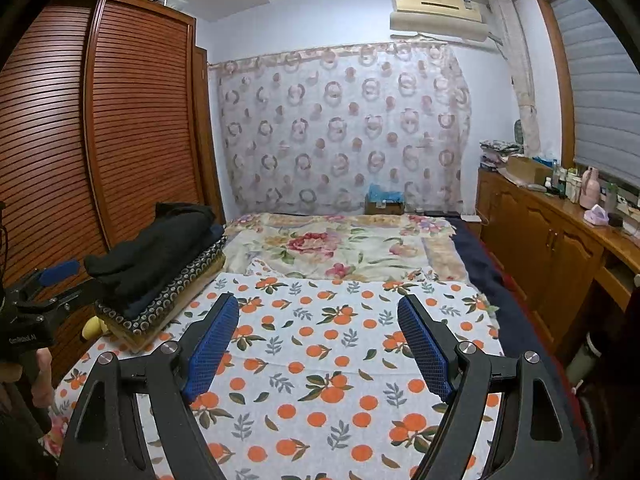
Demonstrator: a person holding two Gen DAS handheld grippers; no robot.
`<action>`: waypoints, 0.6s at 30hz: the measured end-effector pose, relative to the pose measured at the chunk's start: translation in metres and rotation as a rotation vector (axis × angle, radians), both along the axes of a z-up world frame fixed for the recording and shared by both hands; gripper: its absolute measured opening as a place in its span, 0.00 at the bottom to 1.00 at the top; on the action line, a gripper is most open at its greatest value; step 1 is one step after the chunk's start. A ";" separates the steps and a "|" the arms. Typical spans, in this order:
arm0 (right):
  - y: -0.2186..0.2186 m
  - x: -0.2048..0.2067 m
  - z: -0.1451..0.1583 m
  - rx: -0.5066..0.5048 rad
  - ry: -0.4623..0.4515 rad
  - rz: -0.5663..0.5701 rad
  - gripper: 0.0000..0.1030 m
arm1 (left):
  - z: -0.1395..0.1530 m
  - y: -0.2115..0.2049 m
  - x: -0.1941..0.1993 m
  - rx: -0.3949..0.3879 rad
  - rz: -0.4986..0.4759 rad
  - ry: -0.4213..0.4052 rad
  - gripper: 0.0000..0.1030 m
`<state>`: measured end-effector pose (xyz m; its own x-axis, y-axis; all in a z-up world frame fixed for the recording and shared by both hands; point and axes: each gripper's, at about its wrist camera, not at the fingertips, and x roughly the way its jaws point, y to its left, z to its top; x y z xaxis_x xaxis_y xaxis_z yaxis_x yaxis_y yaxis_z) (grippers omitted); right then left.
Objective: Fold small clothes
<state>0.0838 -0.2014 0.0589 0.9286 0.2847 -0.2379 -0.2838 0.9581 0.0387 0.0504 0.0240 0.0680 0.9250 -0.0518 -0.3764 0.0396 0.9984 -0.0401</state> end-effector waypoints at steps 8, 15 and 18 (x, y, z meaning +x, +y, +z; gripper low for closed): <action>0.001 -0.007 -0.002 0.001 -0.003 -0.006 0.81 | 0.002 0.001 0.000 0.001 0.004 0.001 1.00; -0.001 0.003 -0.002 0.004 0.000 -0.015 0.81 | 0.002 0.001 0.000 0.002 0.004 0.002 1.00; -0.003 0.004 -0.003 0.005 0.000 -0.014 0.81 | 0.002 0.001 0.000 0.001 0.004 0.002 1.00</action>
<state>0.0874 -0.2039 0.0564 0.9324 0.2733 -0.2366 -0.2707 0.9617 0.0439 0.0506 0.0248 0.0703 0.9243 -0.0476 -0.3787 0.0355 0.9986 -0.0388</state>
